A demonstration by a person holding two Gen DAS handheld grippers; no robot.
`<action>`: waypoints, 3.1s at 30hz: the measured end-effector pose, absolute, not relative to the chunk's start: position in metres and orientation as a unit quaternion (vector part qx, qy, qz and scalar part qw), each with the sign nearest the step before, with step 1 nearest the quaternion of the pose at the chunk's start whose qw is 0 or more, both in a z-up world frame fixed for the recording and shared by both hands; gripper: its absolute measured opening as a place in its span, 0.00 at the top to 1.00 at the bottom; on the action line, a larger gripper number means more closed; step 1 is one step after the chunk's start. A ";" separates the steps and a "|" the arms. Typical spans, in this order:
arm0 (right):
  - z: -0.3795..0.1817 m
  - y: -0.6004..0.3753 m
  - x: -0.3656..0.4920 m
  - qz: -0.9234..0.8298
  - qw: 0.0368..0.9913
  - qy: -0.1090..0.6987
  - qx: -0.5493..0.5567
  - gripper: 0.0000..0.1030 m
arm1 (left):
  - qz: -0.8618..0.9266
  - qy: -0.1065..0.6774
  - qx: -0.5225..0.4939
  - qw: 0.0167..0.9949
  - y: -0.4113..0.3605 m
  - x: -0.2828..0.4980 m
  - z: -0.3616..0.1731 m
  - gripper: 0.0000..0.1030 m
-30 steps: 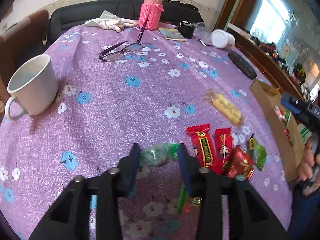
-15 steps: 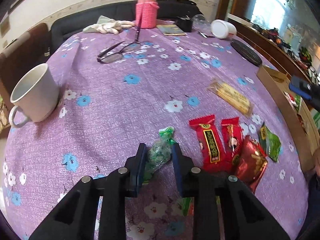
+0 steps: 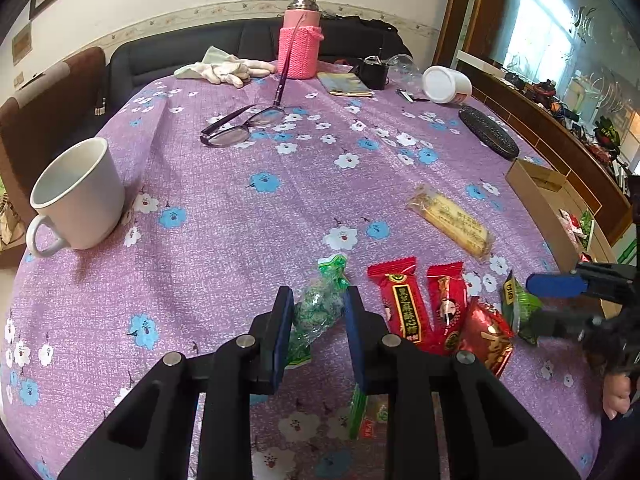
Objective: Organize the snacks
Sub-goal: 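Move both open grippers back over the snack pile, then grasp a clear green-wrapped candy with the left gripper while the right grasps a green packet, then carry both held snacks over the cardboard tray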
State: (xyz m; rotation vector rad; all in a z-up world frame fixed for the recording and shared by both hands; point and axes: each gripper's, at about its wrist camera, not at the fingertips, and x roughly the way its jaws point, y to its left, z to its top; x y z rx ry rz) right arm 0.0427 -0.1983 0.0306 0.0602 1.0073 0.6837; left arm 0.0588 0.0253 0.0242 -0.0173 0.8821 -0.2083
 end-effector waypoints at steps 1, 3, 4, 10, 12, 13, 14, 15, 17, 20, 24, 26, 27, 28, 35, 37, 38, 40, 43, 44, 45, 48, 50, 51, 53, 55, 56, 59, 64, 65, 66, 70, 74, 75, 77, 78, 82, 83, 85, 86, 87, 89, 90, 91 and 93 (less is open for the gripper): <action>0.030 -0.198 0.041 0.321 0.820 0.474 0.022 0.44 | -0.102 0.425 -0.008 0.899 0.025 0.058 0.025 0.76; 0.031 -0.196 0.040 0.319 0.820 0.475 0.010 0.44 | -0.105 0.424 -0.007 0.900 0.023 0.058 0.025 0.76; 0.030 -0.196 0.040 0.321 0.819 0.476 0.004 0.44 | -0.104 0.423 -0.007 0.900 0.023 0.058 0.025 0.76; 0.025 -0.185 0.031 0.314 0.820 0.475 -0.053 0.38 | -0.107 0.426 -0.013 0.899 0.023 0.059 0.023 0.76; 0.024 -0.186 0.030 0.310 0.822 0.474 -0.057 0.38 | -0.106 0.425 -0.013 0.899 0.023 0.059 0.023 0.76; 0.024 -0.186 0.030 0.304 0.824 0.475 -0.061 0.38 | -0.106 0.425 -0.013 0.899 0.023 0.059 0.023 0.76; 0.023 -0.187 0.030 0.300 0.825 0.476 -0.062 0.38 | -0.106 0.425 -0.013 0.899 0.023 0.058 0.023 0.76; 0.022 -0.188 0.031 0.295 0.825 0.477 -0.062 0.38 | -0.106 0.425 -0.013 0.899 0.023 0.058 0.023 0.76; 0.020 -0.189 0.033 0.279 0.830 0.477 -0.069 0.44 | -0.106 0.425 -0.013 0.899 0.023 0.058 0.023 0.76; 0.016 -0.190 0.036 0.266 0.832 0.481 -0.072 0.61 | -0.107 0.425 -0.014 0.899 0.022 0.059 0.023 0.76; 0.025 -0.193 0.035 0.283 0.838 0.464 -0.049 0.71 | -0.108 0.419 -0.017 0.901 0.023 0.058 0.025 0.76; 0.029 -0.198 0.036 0.286 0.841 0.458 -0.024 0.71 | -0.110 0.414 -0.022 0.903 0.023 0.056 0.027 0.76; 0.032 -0.201 0.038 0.282 0.845 0.453 -0.013 0.71 | -0.113 0.410 -0.027 0.904 0.024 0.055 0.029 0.76; 0.035 -0.204 0.040 0.275 0.851 0.447 0.002 0.71 | -0.116 0.408 -0.031 0.905 0.024 0.055 0.030 0.76; 0.044 -0.221 0.044 0.250 0.868 0.425 0.056 0.71 | -0.116 0.400 -0.041 0.908 0.025 0.054 0.034 0.76; 0.047 -0.225 0.044 0.240 0.873 0.419 0.066 0.71 | -0.114 0.399 -0.042 0.909 0.025 0.054 0.034 0.76; 0.047 -0.227 0.045 0.236 0.875 0.417 0.070 0.71 | -0.113 0.398 -0.042 0.910 0.025 0.054 0.034 0.76; 0.049 -0.230 0.047 0.231 0.877 0.414 0.079 0.71 | -0.111 0.396 -0.043 0.910 0.026 0.054 0.035 0.76; 0.048 -0.234 0.049 0.225 0.879 0.413 0.085 0.71 | -0.111 0.396 -0.043 0.910 0.026 0.053 0.035 0.76; 0.048 -0.235 0.049 0.224 0.879 0.413 0.086 0.71 | -0.111 0.397 -0.043 0.910 0.026 0.053 0.035 0.76; 0.048 -0.235 0.050 0.223 0.878 0.414 0.087 0.71 | -0.111 0.397 -0.043 0.910 0.026 0.053 0.035 0.76; 0.049 -0.236 0.049 0.222 0.879 0.412 0.090 0.71 | -0.113 0.396 -0.043 0.910 0.026 0.053 0.035 0.76; 0.050 -0.238 0.049 0.221 0.880 0.410 0.094 0.71 | -0.115 0.397 -0.043 0.910 0.026 0.053 0.035 0.76; 0.050 -0.239 0.049 0.220 0.880 0.409 0.097 0.71 | -0.116 0.396 -0.042 0.910 0.026 0.053 0.035 0.76; 0.051 -0.242 0.049 0.219 0.880 0.408 0.103 0.71 | -0.116 0.396 -0.041 0.910 0.025 0.052 0.035 0.76; 0.052 -0.244 0.050 0.219 0.881 0.406 0.108 0.71 | -0.117 0.395 -0.040 0.910 0.025 0.052 0.035 0.76; 0.052 -0.244 0.049 0.219 0.881 0.404 0.109 0.71 | -0.117 0.395 -0.040 0.910 0.024 0.052 0.035 0.76; 0.054 -0.247 0.050 0.220 0.883 0.400 0.114 0.71 | -0.117 0.395 -0.040 0.910 0.025 0.052 0.035 0.76; 0.057 -0.255 0.051 0.213 0.886 0.392 0.127 0.71 | -0.118 0.394 -0.040 0.911 0.025 0.052 0.036 0.76; 0.058 -0.259 0.051 0.210 0.887 0.389 0.132 0.71 | -0.117 0.392 -0.039 0.911 0.024 0.052 0.036 0.76; 0.059 -0.262 0.051 0.208 0.888 0.387 0.136 0.71 | -0.118 0.391 -0.038 0.912 0.024 0.052 0.037 0.76; 0.060 -0.276 0.055 0.194 0.889 0.384 0.155 0.71 | -0.123 0.384 -0.042 0.914 0.024 0.050 0.041 0.76; 0.061 -0.288 0.057 0.188 0.888 0.379 0.178 0.71 | -0.134 0.386 -0.065 0.910 0.024 0.049 0.045 0.76; 0.062 -0.290 0.056 0.187 0.889 0.377 0.183 0.71 | -0.136 0.389 -0.067 0.909 0.022 0.049 0.046 0.76; 0.063 -0.298 0.057 0.181 0.890 0.370 0.194 0.71 | -0.137 0.388 -0.063 0.909 0.017 0.048 0.049 0.76; 0.064 -0.301 0.057 0.178 0.891 0.368 0.198 0.71 | -0.139 0.388 -0.061 0.909 0.014 0.046 0.051 0.76; 0.064 -0.318 0.058 0.142 0.895 0.364 0.215 0.71 | -0.154 0.387 -0.049 0.908 -0.009 0.044 0.061 0.76; 0.064 -0.323 0.059 0.134 0.895 0.363 0.221 0.71 | -0.160 0.387 -0.046 0.907 -0.016 0.045 0.064 0.76; 0.064 -0.335 0.059 0.119 0.894 0.359 0.239 0.71 | -0.174 0.385 -0.042 0.906 -0.034 0.046 0.071 0.76; 0.064 -0.341 0.059 0.112 0.895 0.357 0.244 0.71 | -0.182 0.383 -0.039 0.905 -0.043 0.046 0.074 0.76; 0.064 -0.346 0.059 0.105 0.895 0.355 0.250 0.71 | -0.190 0.382 -0.035 0.904 -0.053 0.047 0.077 0.76; 0.063 -0.359 0.058 0.091 0.893 0.353 0.265 0.71 | -0.209 0.378 -0.027 0.902 -0.080 0.048 0.083 0.76; 0.062 -0.365 0.059 0.086 0.891 0.355 0.271 0.71 | -0.218 0.376 -0.024 0.900 -0.092 0.048 0.085 0.76; 0.061 -0.371 0.059 0.079 0.888 0.357 0.279 0.71 | -0.228 0.375 -0.021 0.898 -0.105 0.048 0.087 0.76; 0.059 -0.380 0.059 0.066 0.885 0.359 0.289 0.71 | -0.247 0.375 -0.019 0.893 -0.129 0.049 0.088 0.76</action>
